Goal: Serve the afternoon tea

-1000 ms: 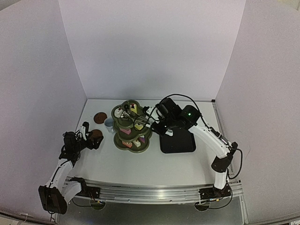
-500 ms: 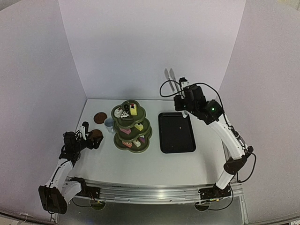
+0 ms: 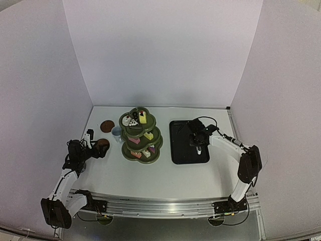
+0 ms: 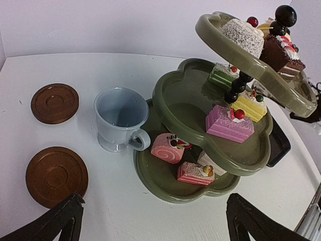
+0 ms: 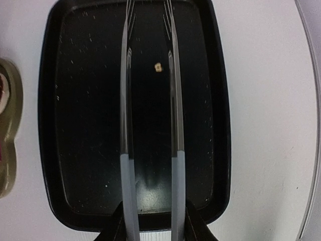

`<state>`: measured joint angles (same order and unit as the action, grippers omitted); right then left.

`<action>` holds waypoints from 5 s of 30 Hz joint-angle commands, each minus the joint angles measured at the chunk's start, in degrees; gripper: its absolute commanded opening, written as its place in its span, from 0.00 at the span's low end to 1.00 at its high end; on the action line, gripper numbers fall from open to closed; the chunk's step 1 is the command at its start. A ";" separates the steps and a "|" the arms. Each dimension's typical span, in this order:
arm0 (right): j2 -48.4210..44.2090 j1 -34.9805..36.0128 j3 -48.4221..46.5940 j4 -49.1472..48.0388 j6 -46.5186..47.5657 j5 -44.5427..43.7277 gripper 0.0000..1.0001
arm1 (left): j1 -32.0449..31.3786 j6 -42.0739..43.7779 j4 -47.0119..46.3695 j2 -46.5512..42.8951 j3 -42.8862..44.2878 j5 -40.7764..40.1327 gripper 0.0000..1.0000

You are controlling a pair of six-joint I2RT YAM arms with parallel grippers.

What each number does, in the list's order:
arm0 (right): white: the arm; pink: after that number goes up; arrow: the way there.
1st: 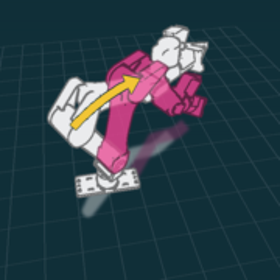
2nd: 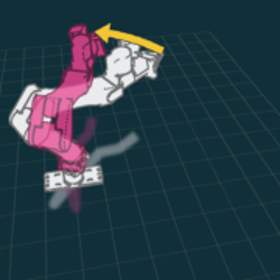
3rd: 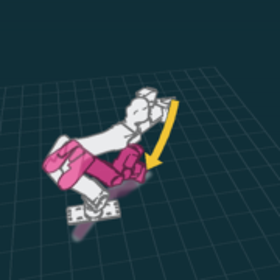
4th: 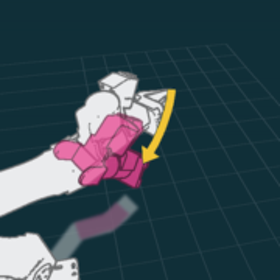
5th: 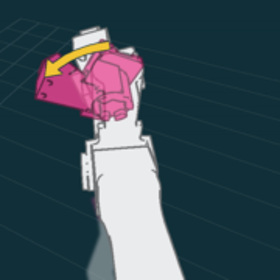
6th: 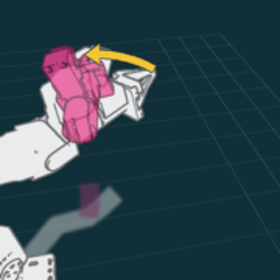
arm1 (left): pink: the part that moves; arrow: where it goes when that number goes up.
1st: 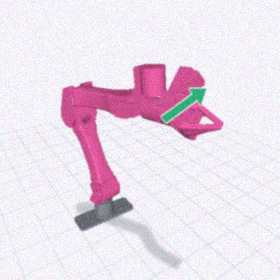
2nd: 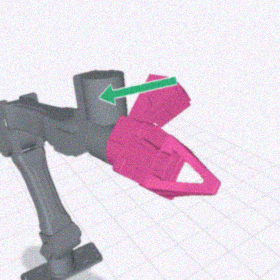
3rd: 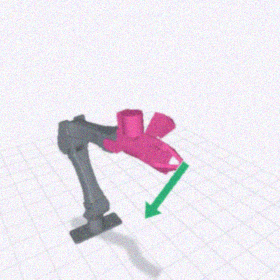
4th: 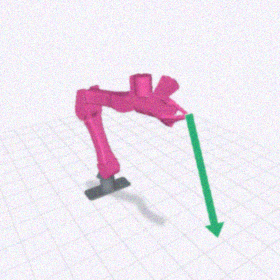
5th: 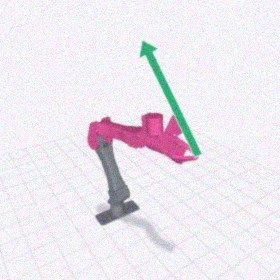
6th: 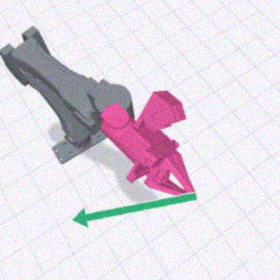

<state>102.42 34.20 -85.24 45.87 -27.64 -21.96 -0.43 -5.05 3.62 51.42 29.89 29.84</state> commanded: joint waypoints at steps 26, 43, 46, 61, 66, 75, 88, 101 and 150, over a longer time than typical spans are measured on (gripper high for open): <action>5.91 -1.50 13.99 -15.74 0.19 4.50 0.83 | 0.16 25.82 34.32 14.46 19.97 -7.69 1.00; -6.60 -1.42 6.65 -14.50 7.03 4.01 0.96 | 0.16 58.66 44.06 56.01 45.42 -18.78 0.81; -8.68 -1.42 7.25 -14.41 7.15 4.77 0.96 | 0.16 60.89 40.26 57.84 46.21 -17.85 0.81; -13.63 -1.42 8.15 -14.07 6.29 3.30 0.96 | 0.16 61.89 40.23 63.55 45.85 -16.20 0.58; -14.91 -1.42 7.91 -13.91 6.54 2.56 0.96 | 0.16 64.34 40.04 59.94 39.20 -15.46 0.50; -17.09 -1.42 7.97 -13.81 6.58 2.40 0.96 | -0.11 72.64 46.35 51.50 28.53 -14.20 0.45; -21.42 -1.42 8.97 -13.87 6.79 1.71 0.96 | -24.52 79.14 42.66 35.16 10.79 -15.45 0.55; -26.49 -1.33 14.47 -14.23 5.71 3.72 0.95 | -47.44 69.16 27.13 49.58 20.36 -15.53 0.58; -28.65 -1.33 5.18 -8.32 19.38 6.83 0.98 | -55.69 61.74 40.91 44.97 43.64 -6.38 0.83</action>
<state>73.19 32.86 -77.18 37.25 -9.55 -16.95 -56.65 56.14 34.90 106.23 70.26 17.80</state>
